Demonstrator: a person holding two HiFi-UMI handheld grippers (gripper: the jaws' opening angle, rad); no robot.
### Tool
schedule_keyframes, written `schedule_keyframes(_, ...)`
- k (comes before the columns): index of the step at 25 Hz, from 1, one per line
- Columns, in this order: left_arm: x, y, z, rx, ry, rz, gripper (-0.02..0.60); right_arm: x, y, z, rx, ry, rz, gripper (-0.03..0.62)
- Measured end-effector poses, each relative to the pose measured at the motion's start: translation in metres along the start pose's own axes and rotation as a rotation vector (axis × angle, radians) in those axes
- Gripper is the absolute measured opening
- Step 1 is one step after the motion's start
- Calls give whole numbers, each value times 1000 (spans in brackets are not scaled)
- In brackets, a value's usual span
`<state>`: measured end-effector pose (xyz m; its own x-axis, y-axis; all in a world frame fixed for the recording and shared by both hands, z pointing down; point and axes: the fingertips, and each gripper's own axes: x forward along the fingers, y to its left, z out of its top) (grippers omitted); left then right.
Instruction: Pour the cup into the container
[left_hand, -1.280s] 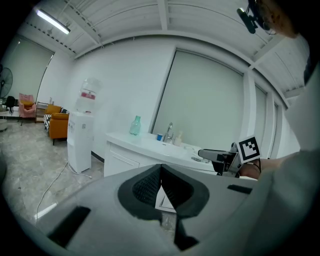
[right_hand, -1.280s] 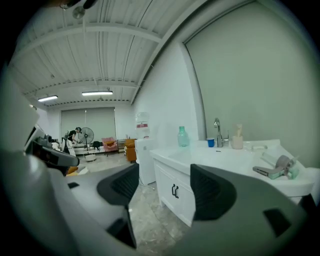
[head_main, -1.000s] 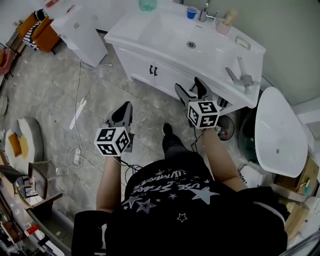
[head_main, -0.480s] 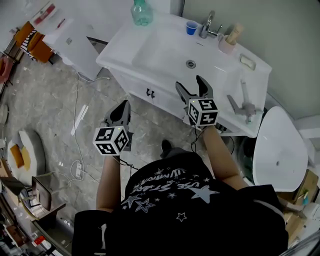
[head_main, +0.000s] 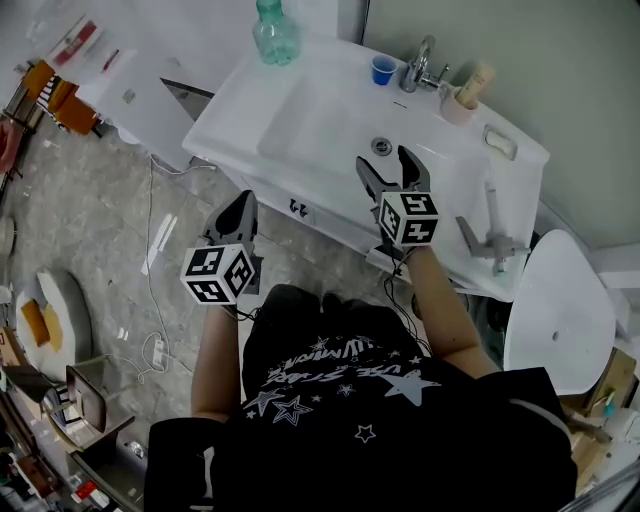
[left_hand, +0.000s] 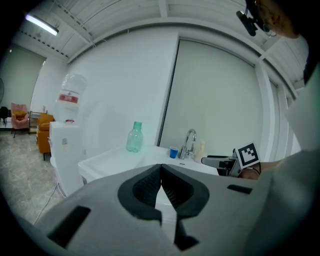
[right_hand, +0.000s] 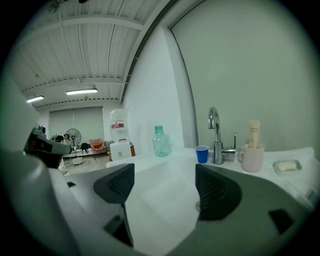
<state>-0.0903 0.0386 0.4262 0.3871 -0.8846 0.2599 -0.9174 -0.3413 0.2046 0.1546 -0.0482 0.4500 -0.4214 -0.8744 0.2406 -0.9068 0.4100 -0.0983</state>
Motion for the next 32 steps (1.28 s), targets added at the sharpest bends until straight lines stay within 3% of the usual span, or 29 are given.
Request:
schedule_keyframes(7, 39, 27, 14, 4, 1, -38, 11, 32, -16, 3, 2, 6, -58, 370)
schedule_keyframes(17, 151, 71, 64, 48, 16, -172, 11, 105, -65, 30, 8, -7, -212, 370)
schedule_keyframes(32, 293, 127, 113, 98, 74, -331, 11, 197, -117, 13, 25, 83, -406, 393)
